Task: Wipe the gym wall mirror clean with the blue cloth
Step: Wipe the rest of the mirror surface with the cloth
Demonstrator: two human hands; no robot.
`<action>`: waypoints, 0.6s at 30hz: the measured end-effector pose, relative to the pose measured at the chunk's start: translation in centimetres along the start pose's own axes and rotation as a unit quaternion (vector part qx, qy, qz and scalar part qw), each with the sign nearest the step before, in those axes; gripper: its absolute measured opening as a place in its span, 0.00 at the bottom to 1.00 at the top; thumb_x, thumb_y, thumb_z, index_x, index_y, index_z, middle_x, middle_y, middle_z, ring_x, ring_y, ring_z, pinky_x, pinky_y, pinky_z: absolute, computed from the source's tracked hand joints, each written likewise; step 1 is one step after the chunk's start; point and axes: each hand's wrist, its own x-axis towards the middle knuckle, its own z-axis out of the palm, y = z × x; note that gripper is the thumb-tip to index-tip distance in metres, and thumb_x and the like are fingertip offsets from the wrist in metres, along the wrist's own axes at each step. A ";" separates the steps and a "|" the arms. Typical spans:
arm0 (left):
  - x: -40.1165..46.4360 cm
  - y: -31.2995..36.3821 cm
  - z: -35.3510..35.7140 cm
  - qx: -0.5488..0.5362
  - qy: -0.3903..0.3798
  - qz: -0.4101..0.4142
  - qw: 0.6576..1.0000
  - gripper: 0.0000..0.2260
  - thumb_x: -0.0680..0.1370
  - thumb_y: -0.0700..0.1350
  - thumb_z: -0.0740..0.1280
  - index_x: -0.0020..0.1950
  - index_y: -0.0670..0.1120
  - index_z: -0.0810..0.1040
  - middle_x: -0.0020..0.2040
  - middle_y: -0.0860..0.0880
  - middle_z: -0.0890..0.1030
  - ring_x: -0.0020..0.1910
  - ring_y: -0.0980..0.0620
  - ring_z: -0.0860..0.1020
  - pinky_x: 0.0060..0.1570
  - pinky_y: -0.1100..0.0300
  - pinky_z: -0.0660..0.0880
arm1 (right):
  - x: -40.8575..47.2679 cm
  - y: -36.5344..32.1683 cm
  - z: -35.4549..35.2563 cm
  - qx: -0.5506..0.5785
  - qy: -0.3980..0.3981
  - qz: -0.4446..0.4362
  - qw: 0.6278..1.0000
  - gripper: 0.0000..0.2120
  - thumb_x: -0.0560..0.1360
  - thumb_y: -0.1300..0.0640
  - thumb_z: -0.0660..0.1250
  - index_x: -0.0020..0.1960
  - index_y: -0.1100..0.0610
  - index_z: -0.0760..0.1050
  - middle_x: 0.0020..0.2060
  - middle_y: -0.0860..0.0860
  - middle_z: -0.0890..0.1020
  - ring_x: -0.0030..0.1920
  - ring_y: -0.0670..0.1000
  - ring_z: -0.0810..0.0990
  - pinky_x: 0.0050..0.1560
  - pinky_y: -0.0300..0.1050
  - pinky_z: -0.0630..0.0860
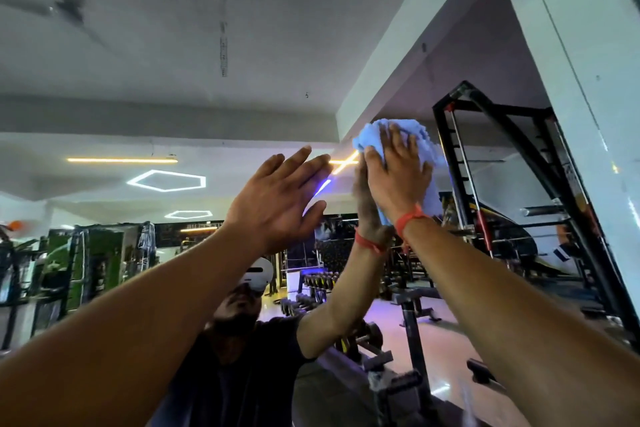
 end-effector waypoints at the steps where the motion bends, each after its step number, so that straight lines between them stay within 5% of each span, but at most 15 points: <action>1: 0.0 0.0 0.0 -0.001 0.001 0.000 1.000 0.29 0.82 0.59 0.51 0.81 0.48 0.63 0.80 0.48 0.66 0.80 0.45 0.61 0.76 0.45 0.60 | -0.8 -0.5 0.3 0.002 -0.009 -0.045 0.999 0.28 0.84 0.41 0.51 0.82 0.41 0.53 0.82 0.42 0.56 0.83 0.50 0.51 0.78 0.64 0.51; 5: -0.1 0.0 0.0 -0.007 0.000 -0.004 1.000 0.29 0.82 0.59 0.50 0.81 0.49 0.63 0.81 0.49 0.65 0.81 0.46 0.60 0.77 0.45 0.58 | -6.0 4.6 -2.1 -0.029 -0.127 -0.303 0.944 0.29 0.82 0.32 0.45 0.81 0.36 0.52 0.82 0.38 0.54 0.83 0.47 0.48 0.79 0.60 0.53; 7: -0.1 -0.1 0.1 -0.002 0.002 -0.004 1.000 0.29 0.83 0.59 0.49 0.82 0.49 0.63 0.81 0.49 0.64 0.81 0.46 0.60 0.77 0.46 0.58 | -4.9 7.2 -3.0 -0.040 -0.135 -0.283 0.949 0.26 0.82 0.33 0.46 0.79 0.30 0.48 0.82 0.37 0.52 0.83 0.45 0.46 0.80 0.60 0.52; 12: -0.1 0.0 0.0 0.003 0.008 -0.004 1.000 0.29 0.83 0.59 0.51 0.81 0.48 0.64 0.80 0.49 0.66 0.80 0.46 0.61 0.76 0.46 0.59 | 0.2 1.6 -0.9 -0.022 -0.041 -0.010 0.999 0.27 0.84 0.37 0.47 0.81 0.34 0.46 0.83 0.41 0.51 0.83 0.50 0.46 0.80 0.65 0.47; 18: -0.1 0.0 0.0 0.001 0.005 0.001 1.000 0.29 0.82 0.59 0.52 0.81 0.48 0.64 0.80 0.48 0.66 0.80 0.46 0.61 0.76 0.46 0.58 | -6.6 3.0 -2.0 -0.002 -0.123 -0.275 0.954 0.28 0.82 0.34 0.45 0.81 0.36 0.47 0.82 0.39 0.50 0.82 0.46 0.42 0.81 0.56 0.46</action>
